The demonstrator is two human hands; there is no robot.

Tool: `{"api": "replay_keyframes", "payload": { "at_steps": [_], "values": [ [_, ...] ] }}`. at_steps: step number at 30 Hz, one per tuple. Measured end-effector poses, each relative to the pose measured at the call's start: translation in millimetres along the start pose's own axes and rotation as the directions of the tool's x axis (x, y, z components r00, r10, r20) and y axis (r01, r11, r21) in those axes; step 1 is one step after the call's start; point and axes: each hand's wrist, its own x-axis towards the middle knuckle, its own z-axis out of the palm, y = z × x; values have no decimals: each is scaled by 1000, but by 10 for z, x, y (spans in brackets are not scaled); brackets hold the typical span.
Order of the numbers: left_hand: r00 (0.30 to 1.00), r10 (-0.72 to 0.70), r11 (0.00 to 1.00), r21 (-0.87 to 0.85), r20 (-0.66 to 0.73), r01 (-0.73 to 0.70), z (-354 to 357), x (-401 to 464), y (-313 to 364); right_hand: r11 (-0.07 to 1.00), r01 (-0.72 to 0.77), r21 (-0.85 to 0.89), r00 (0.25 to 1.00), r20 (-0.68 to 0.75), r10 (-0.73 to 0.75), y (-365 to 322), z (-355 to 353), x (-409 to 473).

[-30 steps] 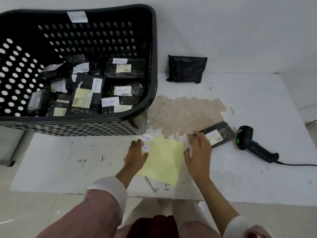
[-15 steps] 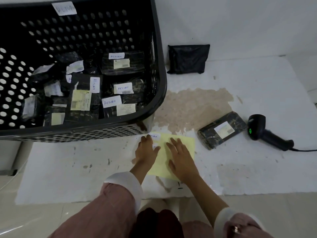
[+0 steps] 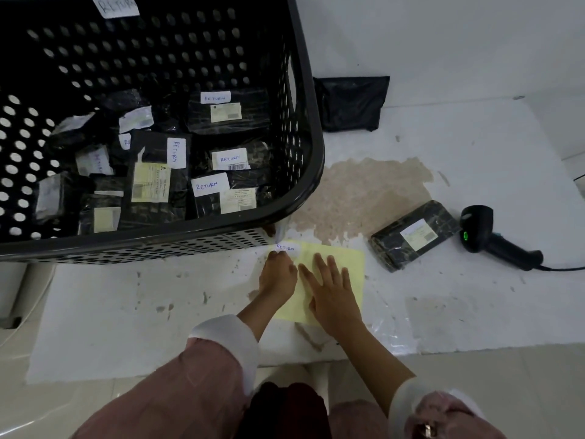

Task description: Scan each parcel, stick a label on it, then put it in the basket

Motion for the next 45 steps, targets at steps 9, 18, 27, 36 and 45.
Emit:
{"api": "replay_keyframes", "payload": {
  "at_steps": [9,18,27,36,45],
  "values": [
    [989,-62,899,-423,133,113,-187,36,-335,999,31,-29,998,52,-30,-171,-126,120],
    [966,-156,628,-734,205,257,-303,-37,-479,993,3,-117,986,168,17,-253,-216,168],
    [973,-69,521,-824,221,224,-483,-295,-564,998,-15,-67,978,208,29,-245,-230,76],
    [968,-83,597,-766,238,239,-639,-412,-549,992,-51,113,970,243,22,-274,-317,97],
    [988,-32,568,-811,150,141,-804,-458,-502,997,-51,63,956,292,30,-226,-298,88]
  ]
}}
